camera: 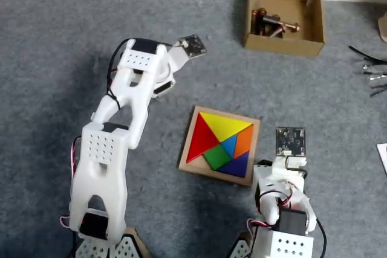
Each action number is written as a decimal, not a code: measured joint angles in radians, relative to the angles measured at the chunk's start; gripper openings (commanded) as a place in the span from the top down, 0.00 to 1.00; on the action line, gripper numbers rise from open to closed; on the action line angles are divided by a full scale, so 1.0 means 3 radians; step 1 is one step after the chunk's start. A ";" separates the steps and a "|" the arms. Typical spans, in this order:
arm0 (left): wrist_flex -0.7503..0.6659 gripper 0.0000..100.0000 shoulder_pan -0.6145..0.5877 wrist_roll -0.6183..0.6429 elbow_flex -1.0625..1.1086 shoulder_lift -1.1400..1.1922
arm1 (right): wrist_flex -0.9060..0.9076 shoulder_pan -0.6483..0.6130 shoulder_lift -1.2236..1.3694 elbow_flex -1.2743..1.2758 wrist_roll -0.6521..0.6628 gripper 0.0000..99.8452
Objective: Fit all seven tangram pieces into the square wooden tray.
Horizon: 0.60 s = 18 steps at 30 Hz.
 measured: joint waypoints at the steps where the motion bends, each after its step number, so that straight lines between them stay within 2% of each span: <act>1: -0.0005 0.93 0.0000 0.0000 0.0000 0.0000 | 0.0000 0.0000 0.0000 0.0000 0.0000 0.99; 11: 0.0041 0.93 0.0000 -0.0005 0.0000 0.0005 | 0.0000 0.0000 0.0000 0.0000 0.0000 0.99; 18: 0.0639 0.96 0.0097 -0.0005 -0.0271 0.0010 | 0.0000 0.0000 0.0000 0.0000 0.0000 0.99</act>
